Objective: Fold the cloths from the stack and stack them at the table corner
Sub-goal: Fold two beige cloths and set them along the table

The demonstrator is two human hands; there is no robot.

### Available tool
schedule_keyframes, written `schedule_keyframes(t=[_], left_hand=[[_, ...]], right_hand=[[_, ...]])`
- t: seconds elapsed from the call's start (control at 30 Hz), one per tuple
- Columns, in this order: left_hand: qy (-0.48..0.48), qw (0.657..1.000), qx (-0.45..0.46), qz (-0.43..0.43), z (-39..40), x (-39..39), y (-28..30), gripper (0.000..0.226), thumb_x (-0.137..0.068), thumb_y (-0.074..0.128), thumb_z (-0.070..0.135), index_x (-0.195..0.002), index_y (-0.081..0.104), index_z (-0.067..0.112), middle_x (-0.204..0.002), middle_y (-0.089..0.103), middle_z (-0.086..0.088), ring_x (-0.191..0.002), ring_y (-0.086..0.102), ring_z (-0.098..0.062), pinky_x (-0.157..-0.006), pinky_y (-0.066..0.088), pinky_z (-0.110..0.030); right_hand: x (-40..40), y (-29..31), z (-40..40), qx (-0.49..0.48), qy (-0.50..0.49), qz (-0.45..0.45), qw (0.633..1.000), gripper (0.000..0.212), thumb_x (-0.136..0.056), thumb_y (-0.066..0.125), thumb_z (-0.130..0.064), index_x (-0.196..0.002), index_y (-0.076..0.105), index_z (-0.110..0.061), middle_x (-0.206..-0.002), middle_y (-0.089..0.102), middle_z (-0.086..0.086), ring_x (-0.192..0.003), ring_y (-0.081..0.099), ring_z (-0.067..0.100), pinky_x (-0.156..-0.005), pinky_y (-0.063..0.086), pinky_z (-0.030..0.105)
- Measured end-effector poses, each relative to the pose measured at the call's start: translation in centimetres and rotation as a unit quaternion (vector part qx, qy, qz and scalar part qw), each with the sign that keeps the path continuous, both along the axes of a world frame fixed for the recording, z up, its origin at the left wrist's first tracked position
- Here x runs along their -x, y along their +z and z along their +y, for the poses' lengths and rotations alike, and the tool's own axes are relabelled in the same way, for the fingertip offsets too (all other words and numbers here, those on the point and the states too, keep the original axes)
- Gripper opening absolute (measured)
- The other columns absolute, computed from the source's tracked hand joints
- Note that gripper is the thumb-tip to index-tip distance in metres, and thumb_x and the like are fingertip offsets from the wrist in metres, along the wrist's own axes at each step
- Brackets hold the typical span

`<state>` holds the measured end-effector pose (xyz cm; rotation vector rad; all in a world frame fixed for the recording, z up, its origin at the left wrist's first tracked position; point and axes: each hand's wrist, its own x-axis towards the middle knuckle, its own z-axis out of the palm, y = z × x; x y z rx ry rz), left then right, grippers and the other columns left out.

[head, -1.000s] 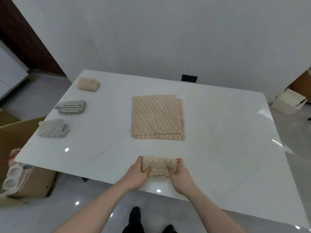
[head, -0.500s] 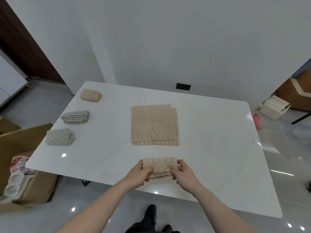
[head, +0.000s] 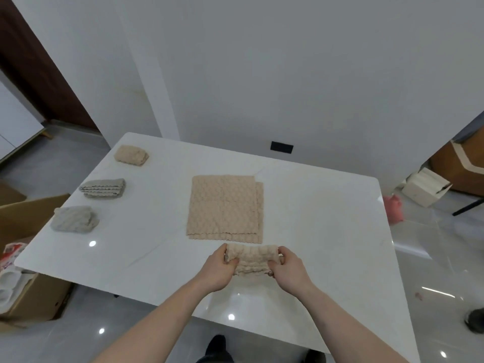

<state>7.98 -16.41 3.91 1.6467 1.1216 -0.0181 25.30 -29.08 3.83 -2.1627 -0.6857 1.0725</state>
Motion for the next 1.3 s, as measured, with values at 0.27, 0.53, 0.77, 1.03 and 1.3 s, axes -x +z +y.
schedule_keyframes(t=[0.27,0.53,0.77,1.03,1.3], left_hand=[[0.131,0.991,0.015,-0.023,-8.3,-8.5,-1.0,0.020,-0.092,0.054,0.023,-0.097,0.055,0.003,-0.073,0.058,-0.003,-0.058,0.046,-0.017,-0.057,0.039,-0.032],[0.199,0.979,0.033,-0.027,-12.8,-12.4,-0.4,0.003,-0.089,0.053,0.016,-0.087,0.053,0.013,-0.071,0.058,-0.001,-0.057,0.047,-0.019,-0.057,0.042,-0.033],[0.192,0.978,0.071,-0.050,-10.9,-14.8,-0.9,0.016,-0.092,0.063,0.028,-0.104,0.063,0.018,-0.079,0.066,-0.002,-0.058,0.057,-0.015,-0.059,0.048,-0.030],[0.187,0.976,0.075,-0.077,-11.8,-20.6,-2.4,0.033,-0.083,0.069,0.046,-0.103,0.065,0.020,-0.114,0.062,-0.003,-0.092,0.068,-0.015,-0.077,0.055,-0.027],[0.238,0.961,0.104,-0.100,-12.8,-28.7,-3.2,0.038,-0.097,0.062,0.029,-0.131,0.046,0.026,-0.110,0.063,0.007,-0.090,0.063,-0.007,-0.069,0.049,-0.021]], right_hand=[[-8.7,0.6,-5.1,0.007,0.040,-0.048,0.998,0.011,-0.086,0.054,-0.016,-0.081,0.060,-0.024,-0.062,0.070,0.001,-0.063,0.067,0.022,-0.055,0.046,0.029],[-13.7,0.1,-7.4,0.013,0.088,-0.021,0.996,0.015,-0.085,0.053,-0.016,-0.084,0.064,-0.027,-0.067,0.074,0.002,-0.069,0.073,0.024,-0.057,0.051,0.032],[-16.6,0.2,-7.0,0.031,0.039,0.047,0.998,0.010,-0.096,0.058,-0.019,-0.104,0.063,-0.017,-0.084,0.074,0.007,-0.059,0.065,0.012,-0.056,0.050,0.025],[-22.4,0.2,-7.6,0.069,0.008,0.062,0.996,0.023,-0.096,0.062,-0.029,-0.115,0.062,-0.016,-0.097,0.074,0.007,-0.070,0.067,0.016,-0.063,0.054,0.029],[-29.2,-0.6,-7.2,0.093,0.016,0.048,0.994,0.035,-0.098,0.059,-0.035,-0.128,0.051,-0.018,-0.107,0.069,0.005,-0.077,0.070,0.020,-0.065,0.056,0.033]])
